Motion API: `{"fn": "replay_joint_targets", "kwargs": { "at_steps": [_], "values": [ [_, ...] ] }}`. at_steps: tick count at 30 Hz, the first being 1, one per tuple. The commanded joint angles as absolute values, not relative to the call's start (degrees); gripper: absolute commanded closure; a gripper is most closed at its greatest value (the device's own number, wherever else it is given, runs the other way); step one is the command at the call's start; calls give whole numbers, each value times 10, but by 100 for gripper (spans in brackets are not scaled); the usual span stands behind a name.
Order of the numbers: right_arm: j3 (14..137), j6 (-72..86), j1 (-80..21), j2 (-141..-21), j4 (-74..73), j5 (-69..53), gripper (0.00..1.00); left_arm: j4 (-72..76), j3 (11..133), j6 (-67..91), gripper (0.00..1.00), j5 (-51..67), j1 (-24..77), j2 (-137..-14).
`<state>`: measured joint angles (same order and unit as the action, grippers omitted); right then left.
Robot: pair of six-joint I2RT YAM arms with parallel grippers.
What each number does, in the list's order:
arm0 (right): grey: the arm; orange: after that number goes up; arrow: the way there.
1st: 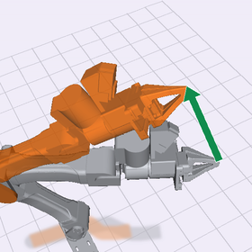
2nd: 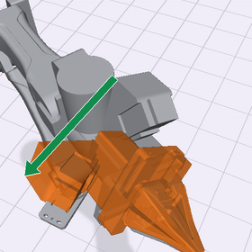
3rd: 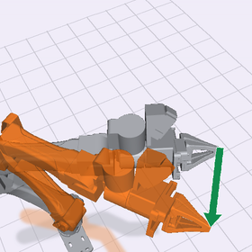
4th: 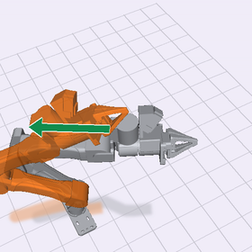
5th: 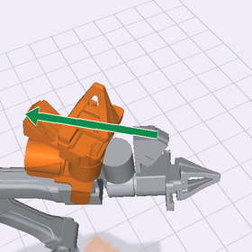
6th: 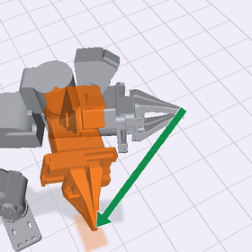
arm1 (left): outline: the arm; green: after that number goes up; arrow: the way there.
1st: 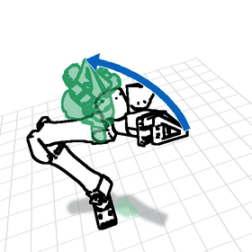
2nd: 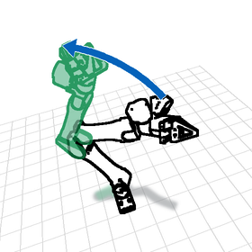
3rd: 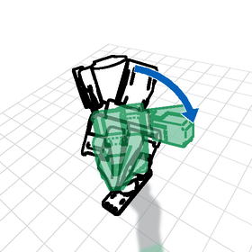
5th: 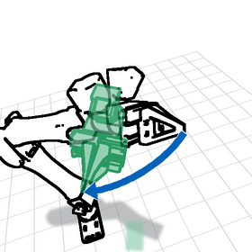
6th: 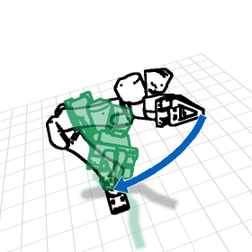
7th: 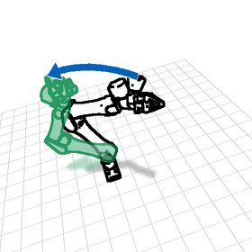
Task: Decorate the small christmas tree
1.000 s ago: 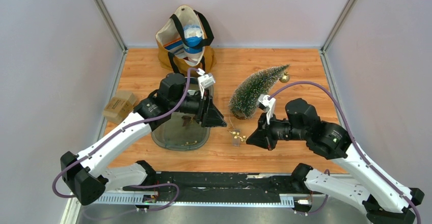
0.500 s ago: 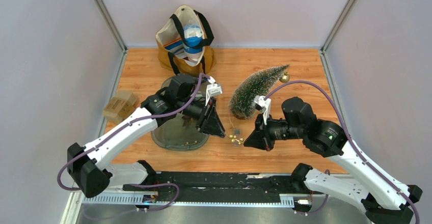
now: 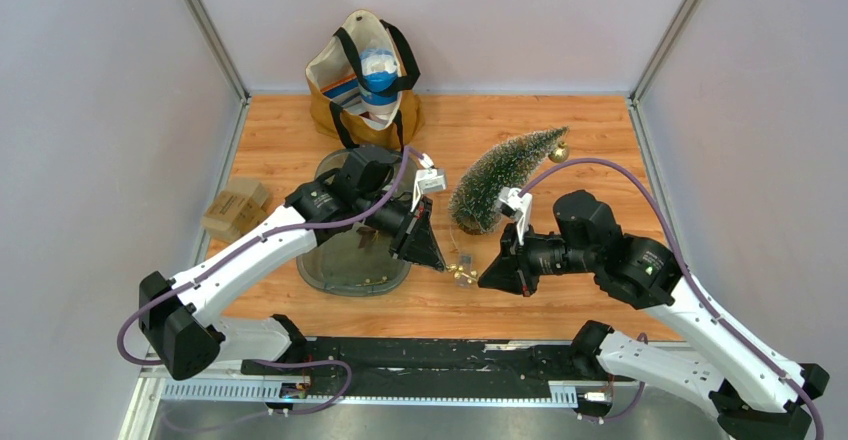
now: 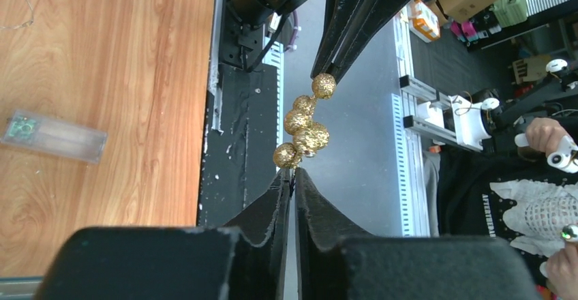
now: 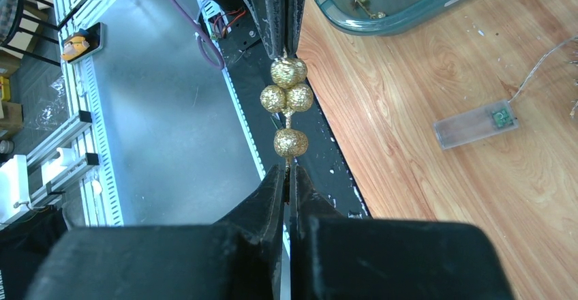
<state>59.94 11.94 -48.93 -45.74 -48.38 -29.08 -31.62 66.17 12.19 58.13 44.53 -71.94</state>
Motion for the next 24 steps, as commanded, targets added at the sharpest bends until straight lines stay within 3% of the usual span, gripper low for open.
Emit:
{"fn": "replay_joint_targets", "kwargs": {
  "at_steps": [1, 3, 13, 14, 16, 18, 20, 24],
  "values": [
    [599, 116, -487, -447, -454, -294, 96, -314, 679, 101, 94, 585, 448, -714],
    [598, 120, -487, -446, -450, -290, 95, -312, 676, 100, 100, 589, 449, -715],
    [583, 142, -488, -428, -417, -237, 90, -191, 617, 174, 100, 585, 450, -681],
    [579, 146, -487, -423, -415, -217, 87, -181, 610, 180, 100, 580, 450, -679],
    [577, 162, -487, -409, -410, -165, 68, -170, 603, 190, 100, 570, 450, -677],
    [570, 170, -487, -390, -395, -141, 68, -145, 592, 207, 100, 561, 450, -674],
    [564, 188, -486, -374, -383, -103, 50, -96, 576, 235, 100, 556, 450, -669],
    [556, 248, -487, -325, -388, 47, 46, -37, 552, 277, 100, 507, 450, -651]
  ]
}}
